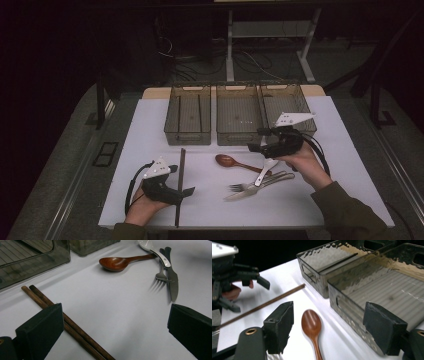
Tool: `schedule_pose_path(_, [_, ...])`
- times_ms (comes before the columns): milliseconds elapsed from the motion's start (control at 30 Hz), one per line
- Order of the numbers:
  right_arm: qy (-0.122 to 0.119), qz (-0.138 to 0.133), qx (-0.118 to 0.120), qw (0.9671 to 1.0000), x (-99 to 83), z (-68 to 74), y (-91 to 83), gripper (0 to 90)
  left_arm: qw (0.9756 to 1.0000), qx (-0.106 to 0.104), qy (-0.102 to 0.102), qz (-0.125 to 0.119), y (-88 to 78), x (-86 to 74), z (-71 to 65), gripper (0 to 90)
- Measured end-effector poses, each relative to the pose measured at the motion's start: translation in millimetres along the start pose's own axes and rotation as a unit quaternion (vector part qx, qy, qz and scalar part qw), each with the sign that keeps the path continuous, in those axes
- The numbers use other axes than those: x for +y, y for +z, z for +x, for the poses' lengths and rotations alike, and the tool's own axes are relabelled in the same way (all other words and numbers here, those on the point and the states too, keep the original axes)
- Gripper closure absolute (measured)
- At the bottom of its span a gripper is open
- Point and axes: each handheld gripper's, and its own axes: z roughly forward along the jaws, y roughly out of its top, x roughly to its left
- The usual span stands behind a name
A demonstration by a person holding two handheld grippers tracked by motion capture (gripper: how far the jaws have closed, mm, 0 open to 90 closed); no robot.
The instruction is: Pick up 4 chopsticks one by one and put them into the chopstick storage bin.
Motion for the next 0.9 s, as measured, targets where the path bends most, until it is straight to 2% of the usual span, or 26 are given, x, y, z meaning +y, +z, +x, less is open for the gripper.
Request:
schedule_pose_path(200, [-0.018,0.026,-0.036,0.9989,-21.0,5.8,-11.8,19.8,1.0,0.002,-0.003,-0.001,-0.1,0.9,-0.2,0.0])
schedule_pose_path(367, [0.003,0.028,-0.043,0.9987,-41.5,3.6,-23.5,19.2,1.0,0.001,-0.001,-0.003,-0.3,1.3,0.5,0.0])
schedule_pose_path(600, [0.019,0.013,-0.058,0.998,-64.2,1.0,-44.3,18.6,1.0,0.001,0.002,0.0,-0.1,1.7,-0.1,0.0])
schedule_pose_path(900, [0.034,0.019,-0.073,0.9966,-88.3,2.7,-58.7,18.0,1.0,0.004,0.003,-0.002,-1.3,1.5,-0.9,0.0])
